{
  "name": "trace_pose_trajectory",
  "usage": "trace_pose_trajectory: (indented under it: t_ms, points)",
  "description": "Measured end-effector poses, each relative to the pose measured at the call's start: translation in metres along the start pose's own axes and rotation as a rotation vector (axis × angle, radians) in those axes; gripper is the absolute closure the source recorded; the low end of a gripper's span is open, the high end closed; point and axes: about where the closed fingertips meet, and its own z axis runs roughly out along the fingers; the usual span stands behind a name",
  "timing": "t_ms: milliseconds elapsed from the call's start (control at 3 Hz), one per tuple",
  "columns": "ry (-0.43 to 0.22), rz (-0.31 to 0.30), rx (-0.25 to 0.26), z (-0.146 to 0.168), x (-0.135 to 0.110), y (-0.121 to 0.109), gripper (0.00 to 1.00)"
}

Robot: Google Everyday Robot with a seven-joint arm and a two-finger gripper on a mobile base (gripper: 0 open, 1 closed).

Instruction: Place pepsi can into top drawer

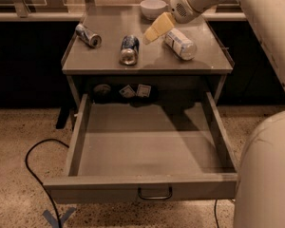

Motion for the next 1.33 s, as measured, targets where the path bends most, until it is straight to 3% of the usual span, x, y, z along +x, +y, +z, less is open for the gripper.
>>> trace_pose_trajectory:
  t_ms: [667, 1000, 1333]
  points:
    - [-0.011, 0.003, -0.009, 0.006, -0.001, 0.001, 0.0]
    - [-0.063, 0.021, -0.046, 0.029, -0.017, 0.003, 0.0]
    - [-0.117, 0.097, -0.124, 0.063, -0.034, 0.006, 0.0]
